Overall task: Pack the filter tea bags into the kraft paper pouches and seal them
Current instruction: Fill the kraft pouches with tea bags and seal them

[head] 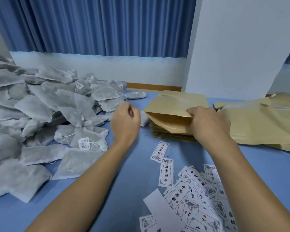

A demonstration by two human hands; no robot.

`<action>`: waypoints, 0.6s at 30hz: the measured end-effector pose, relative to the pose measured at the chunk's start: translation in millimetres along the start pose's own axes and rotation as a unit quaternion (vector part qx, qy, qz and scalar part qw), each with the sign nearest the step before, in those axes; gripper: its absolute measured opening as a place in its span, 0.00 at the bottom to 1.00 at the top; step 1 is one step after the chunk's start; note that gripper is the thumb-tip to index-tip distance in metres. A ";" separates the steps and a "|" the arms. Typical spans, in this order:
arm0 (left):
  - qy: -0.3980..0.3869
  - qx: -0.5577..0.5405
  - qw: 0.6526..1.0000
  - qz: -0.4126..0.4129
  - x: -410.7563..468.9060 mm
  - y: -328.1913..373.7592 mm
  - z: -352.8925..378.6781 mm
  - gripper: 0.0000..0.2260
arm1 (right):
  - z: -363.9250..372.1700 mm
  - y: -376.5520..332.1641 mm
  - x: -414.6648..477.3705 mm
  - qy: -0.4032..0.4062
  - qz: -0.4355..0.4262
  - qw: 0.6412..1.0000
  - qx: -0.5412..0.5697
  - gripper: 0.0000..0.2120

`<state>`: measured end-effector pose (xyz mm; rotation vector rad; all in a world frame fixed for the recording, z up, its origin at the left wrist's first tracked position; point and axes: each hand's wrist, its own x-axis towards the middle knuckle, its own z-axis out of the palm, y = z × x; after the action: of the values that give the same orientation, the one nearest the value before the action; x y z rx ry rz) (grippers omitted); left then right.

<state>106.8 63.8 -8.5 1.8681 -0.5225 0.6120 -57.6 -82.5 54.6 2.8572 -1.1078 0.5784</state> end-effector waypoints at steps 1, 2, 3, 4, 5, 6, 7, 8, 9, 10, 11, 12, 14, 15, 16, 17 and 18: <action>-0.034 0.072 0.996 -0.030 12.0 -14.0 4.7 0.08 | 0.9 -1.3 0.1 -0.002 0.000 1.000 -0.001 0.26; -0.088 0.138 0.986 -0.044 21.0 -28.9 9.7 0.16 | 1.4 -2.0 0.2 -0.003 0.002 1.000 -0.001 0.26; -0.149 0.188 0.970 -0.049 28.1 -43.3 13.5 0.24 | 1.1 -1.9 0.5 -0.002 0.006 1.000 0.001 0.26; -0.206 0.224 0.951 -0.057 32.9 -56.0 17.3 0.31 | 0.9 -1.4 0.8 0.001 0.011 1.000 0.002 0.26; -0.252 0.246 0.934 -0.065 34.9 -66.2 21.0 0.34 | 0.8 0.1 0.6 0.005 0.015 1.000 0.000 0.26; -0.283 0.260 0.921 -0.069 35.8 -73.7 23.7 0.35 | 0.7 1.9 0.4 0.009 0.019 1.000 -0.004 0.25; -0.297 0.272 0.913 -0.065 35.4 -78.7 25.7 0.34 | 0.6 3.9 0.1 0.011 0.022 1.000 -0.009 0.25; -0.292 0.283 0.912 -0.052 34.4 -81.5 26.8 0.31 | 0.3 5.5 0.0 0.012 0.023 1.000 -0.012 0.25; -0.268 0.285 0.920 -0.035 33.3 -82.9 26.9 0.27 | 0.1 6.3 0.4 0.013 0.021 1.000 -0.014 0.25; -0.238 0.280 0.930 -0.016 32.3 -83.3 26.6 0.22 | -0.1 6.8 1.1 0.014 0.021 1.000 -0.014 0.25; -0.209 0.271 0.940 0.002 30.5 -81.8 25.7 0.17 | -0.1 6.8 2.5 0.016 0.022 1.000 -0.014 0.25; -0.186 0.251 0.950 0.014 27.3 -79.2 24.4 0.13 | -0.2 6.6 3.6 0.019 0.023 0.999 -0.014 0.24; -0.145 0.173 0.974 0.007 19.3 -71.2 22.0 0.08 | 0.3 5.6 4.4 0.020 0.026 0.999 -0.013 0.23; -0.118 0.124 0.985 -0.014 14.9 -65.0 21.1 0.07 | 0.8 5.3 4.1 0.020 0.027 0.999 -0.013 0.23; -0.083 0.069 0.993 -0.041 10.7 -56.5 19.8 0.07 | 1.3 5.1 4.0 0.020 0.027 0.999 -0.013 0.23; -0.033 0.010 0.998 -0.060 7.5 -46.1 18.0 0.07 | 2.0 5.5 3.8 0.021 0.028 0.999 -0.013 0.23; 0.021 -0.047 0.997 -0.057 5.6 -34.9 15.5 0.07 | 2.5 5.7 4.0 0.021 0.029 0.999 -0.011 0.23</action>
<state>135.1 61.2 -34.7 1.7791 -0.4064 0.5404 -57.8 -89.7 53.0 2.7886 -1.1864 0.6209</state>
